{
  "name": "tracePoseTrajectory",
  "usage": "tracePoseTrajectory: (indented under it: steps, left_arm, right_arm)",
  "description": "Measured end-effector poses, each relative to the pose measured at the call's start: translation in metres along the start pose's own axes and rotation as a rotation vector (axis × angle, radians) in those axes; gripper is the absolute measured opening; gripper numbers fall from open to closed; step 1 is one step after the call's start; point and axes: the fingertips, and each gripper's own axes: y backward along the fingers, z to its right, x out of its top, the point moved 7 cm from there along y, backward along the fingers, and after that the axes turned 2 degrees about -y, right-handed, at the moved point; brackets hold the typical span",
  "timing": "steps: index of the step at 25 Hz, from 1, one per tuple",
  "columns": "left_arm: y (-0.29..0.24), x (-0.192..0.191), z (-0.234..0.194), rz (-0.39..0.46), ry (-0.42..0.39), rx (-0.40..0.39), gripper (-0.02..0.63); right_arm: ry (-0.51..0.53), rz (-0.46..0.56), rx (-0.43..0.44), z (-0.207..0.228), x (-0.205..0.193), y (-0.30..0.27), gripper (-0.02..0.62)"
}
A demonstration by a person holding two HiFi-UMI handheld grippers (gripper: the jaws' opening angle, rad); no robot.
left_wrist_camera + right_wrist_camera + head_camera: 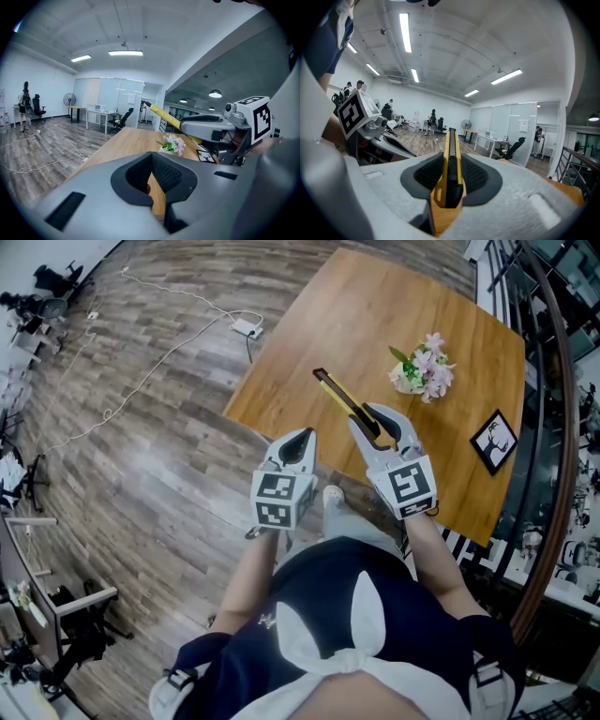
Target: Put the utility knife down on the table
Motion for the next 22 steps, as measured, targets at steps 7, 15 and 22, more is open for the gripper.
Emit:
tracePoseTrajectory:
  steps: [7,15,22]
  left_arm:
    - [-0.019,0.007,-0.015,-0.008,0.007,0.023,0.017]
    - [-0.04,0.018,-0.03,-0.003,0.018,0.044,0.017]
    - [-0.06,0.024,-0.039,0.0,0.026,0.06,0.017]
  right_arm:
    - [0.006,0.019,0.022,0.02,0.003,-0.027,0.116]
    - [0.016,0.035,0.037,0.04,0.007,-0.05,0.117]
    - [0.018,0.026,0.058,0.057,0.001,-0.069,0.117]
